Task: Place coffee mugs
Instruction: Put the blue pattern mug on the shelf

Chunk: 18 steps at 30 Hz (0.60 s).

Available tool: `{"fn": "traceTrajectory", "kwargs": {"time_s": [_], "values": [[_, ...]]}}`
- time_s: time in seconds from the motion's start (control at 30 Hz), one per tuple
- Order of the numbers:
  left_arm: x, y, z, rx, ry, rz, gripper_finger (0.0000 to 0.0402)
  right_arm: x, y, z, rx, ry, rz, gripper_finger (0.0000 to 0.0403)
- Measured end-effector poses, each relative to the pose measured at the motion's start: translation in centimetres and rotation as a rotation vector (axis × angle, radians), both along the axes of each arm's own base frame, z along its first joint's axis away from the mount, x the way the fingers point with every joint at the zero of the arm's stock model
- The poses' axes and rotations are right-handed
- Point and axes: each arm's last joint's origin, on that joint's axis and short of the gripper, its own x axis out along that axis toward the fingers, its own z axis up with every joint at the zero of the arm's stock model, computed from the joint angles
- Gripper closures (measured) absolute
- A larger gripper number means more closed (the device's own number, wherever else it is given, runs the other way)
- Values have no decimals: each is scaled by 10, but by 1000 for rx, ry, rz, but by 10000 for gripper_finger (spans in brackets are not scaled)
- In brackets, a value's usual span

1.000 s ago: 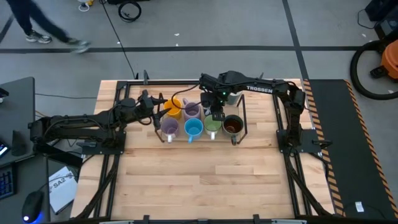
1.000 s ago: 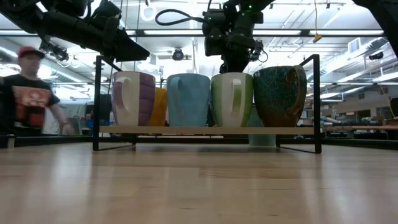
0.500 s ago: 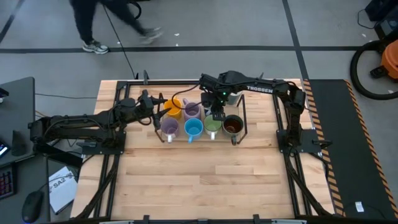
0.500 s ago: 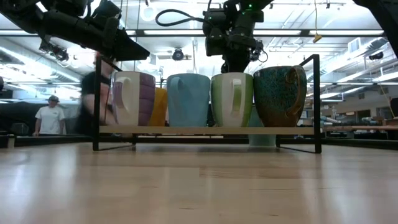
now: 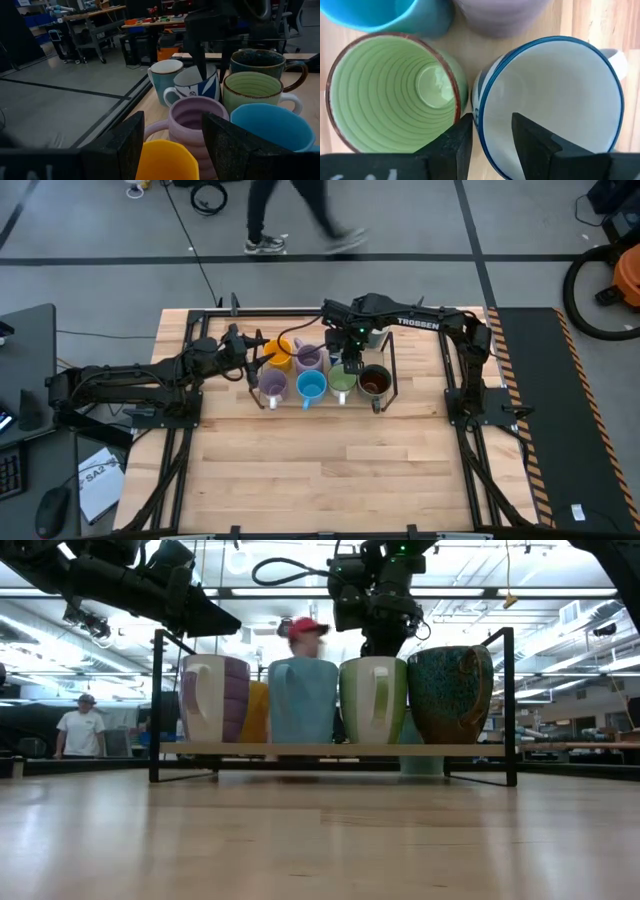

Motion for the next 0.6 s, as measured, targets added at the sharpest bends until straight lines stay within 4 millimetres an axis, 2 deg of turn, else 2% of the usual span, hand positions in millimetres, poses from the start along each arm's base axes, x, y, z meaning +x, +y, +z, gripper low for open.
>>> {"fn": "traceTrajectory", "kwargs": {"time_s": [0.4,0.6], "values": [[0,0,1,2,-6,0,198,-2,1,1,9,16,2,252],[0,0,1,3,-7,0,198,-9,4,16,-10,-27,-17,234]]}}
